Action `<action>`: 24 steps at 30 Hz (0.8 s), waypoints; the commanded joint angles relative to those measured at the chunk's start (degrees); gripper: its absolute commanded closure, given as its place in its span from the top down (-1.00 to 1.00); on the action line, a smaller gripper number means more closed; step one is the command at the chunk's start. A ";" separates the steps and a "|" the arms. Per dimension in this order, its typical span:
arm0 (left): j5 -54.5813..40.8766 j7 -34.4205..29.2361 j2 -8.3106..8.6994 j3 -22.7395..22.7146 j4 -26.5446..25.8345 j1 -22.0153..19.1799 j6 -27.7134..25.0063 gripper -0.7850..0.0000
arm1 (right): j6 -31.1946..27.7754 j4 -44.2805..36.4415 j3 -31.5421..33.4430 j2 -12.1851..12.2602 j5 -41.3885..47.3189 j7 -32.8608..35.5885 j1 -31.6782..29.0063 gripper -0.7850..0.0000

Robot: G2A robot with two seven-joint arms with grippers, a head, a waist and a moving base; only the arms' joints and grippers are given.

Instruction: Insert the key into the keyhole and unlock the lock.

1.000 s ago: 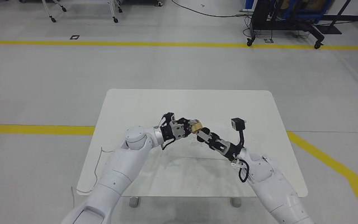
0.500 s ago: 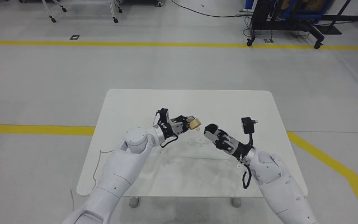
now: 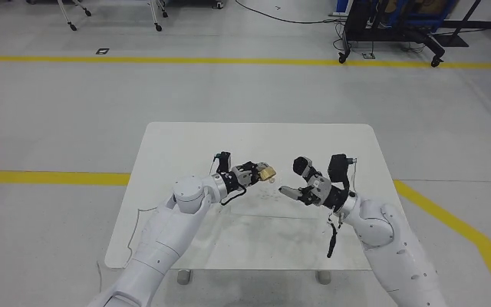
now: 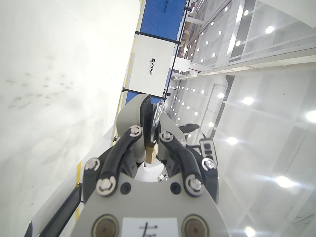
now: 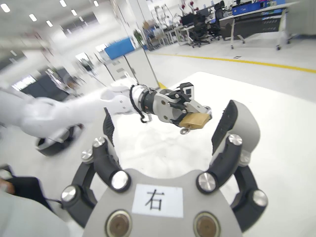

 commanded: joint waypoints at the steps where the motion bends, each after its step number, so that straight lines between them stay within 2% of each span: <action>1: -0.45 -0.54 -0.08 0.26 0.28 -0.31 0.57 -1.00 | 3.71 -3.83 -1.16 0.34 -28.17 -3.86 -1.43 1.00; 2: -0.43 -0.61 -0.13 0.45 0.49 -0.52 0.75 -1.00 | 5.09 -3.88 -2.01 0.40 -32.85 -7.34 -2.00 0.94; 4: 0.16 -0.23 -0.20 0.90 0.89 -0.95 1.05 -1.00 | 8.14 -3.32 -2.94 0.69 -42.38 -11.51 -2.31 0.48; 7: 0.20 0.14 -0.30 1.21 1.30 -1.26 1.12 -1.00 | 13.13 -4.16 -5.86 1.14 -58.20 -12.07 -2.75 0.16; 11: 0.18 0.37 -0.35 1.36 1.58 -1.45 1.20 -1.00 | 18.62 -3.79 -8.29 1.07 -64.30 -13.14 -2.94 -0.15; 14: 0.55 0.51 -0.39 1.64 1.78 -1.67 1.28 -1.00 | 22.97 -4.03 -9.83 0.84 -66.48 -12.88 -3.28 -0.28; 16: 0.61 0.61 -0.43 1.82 1.92 -1.75 1.28 -1.00 | 25.01 -4.12 -10.48 0.64 -66.29 -12.82 -3.29 -0.29; 19: 0.69 0.67 -0.47 1.98 2.08 -1.90 1.36 -1.00 | 26.29 -4.30 -11.20 0.39 -64.78 -13.02 -3.16 -0.35; 24: 0.57 0.79 -0.47 1.91 2.20 -1.91 1.07 -1.00 | 26.98 -4.53 -11.84 0.21 -64.10 -12.26 -3.02 -0.24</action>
